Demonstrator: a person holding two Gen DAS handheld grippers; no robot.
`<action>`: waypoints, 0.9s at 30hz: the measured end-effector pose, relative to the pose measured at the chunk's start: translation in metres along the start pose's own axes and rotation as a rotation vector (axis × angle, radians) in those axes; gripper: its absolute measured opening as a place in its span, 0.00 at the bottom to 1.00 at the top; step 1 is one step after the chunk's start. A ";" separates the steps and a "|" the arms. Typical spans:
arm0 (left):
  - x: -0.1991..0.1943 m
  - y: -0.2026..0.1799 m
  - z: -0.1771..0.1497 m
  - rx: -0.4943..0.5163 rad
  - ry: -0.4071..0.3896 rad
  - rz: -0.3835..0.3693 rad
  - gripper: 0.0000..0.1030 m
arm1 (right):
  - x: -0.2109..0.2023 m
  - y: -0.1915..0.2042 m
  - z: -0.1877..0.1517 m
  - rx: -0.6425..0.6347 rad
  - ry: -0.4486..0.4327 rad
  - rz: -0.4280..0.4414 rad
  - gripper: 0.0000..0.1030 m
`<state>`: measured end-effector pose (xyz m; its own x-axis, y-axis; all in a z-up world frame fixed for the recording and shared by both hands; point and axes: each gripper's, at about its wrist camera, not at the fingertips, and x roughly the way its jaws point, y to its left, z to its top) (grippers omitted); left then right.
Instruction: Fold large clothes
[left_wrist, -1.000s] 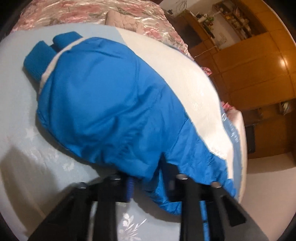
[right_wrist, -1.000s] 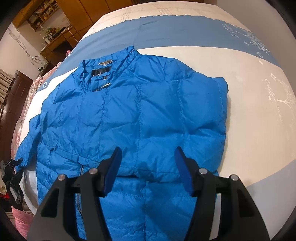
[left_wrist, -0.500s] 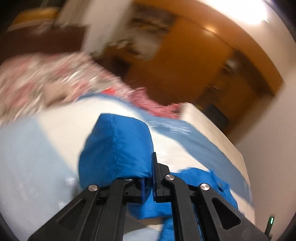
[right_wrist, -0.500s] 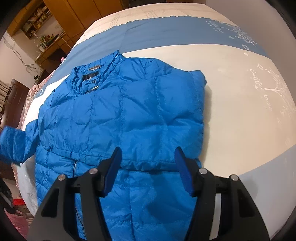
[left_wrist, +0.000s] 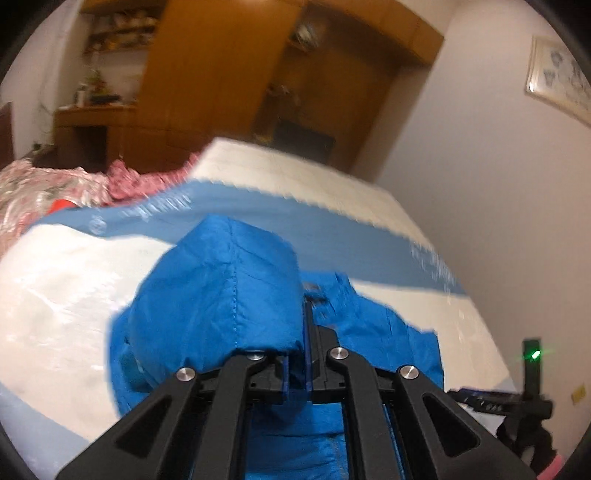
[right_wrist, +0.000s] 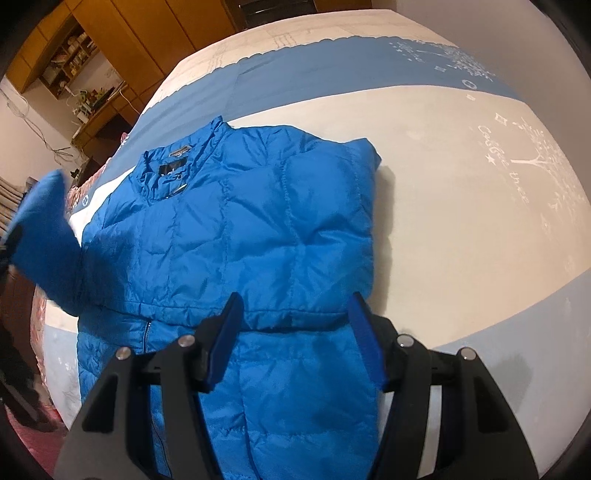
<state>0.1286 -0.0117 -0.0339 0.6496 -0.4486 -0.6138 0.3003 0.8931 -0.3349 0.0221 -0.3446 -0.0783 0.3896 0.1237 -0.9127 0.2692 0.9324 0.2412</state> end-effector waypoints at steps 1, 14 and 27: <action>0.016 -0.007 -0.008 0.009 0.040 0.001 0.05 | 0.000 -0.001 0.000 0.002 -0.001 0.001 0.57; 0.083 -0.003 -0.094 -0.065 0.351 -0.079 0.22 | 0.008 0.020 0.004 -0.076 0.036 0.014 0.57; -0.006 0.099 -0.072 -0.204 0.303 0.194 0.39 | 0.030 0.172 0.021 -0.448 0.064 0.106 0.63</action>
<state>0.1037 0.0772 -0.1149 0.4367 -0.2896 -0.8517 0.0279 0.9507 -0.3089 0.0987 -0.1877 -0.0572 0.3357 0.2337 -0.9125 -0.1819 0.9666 0.1806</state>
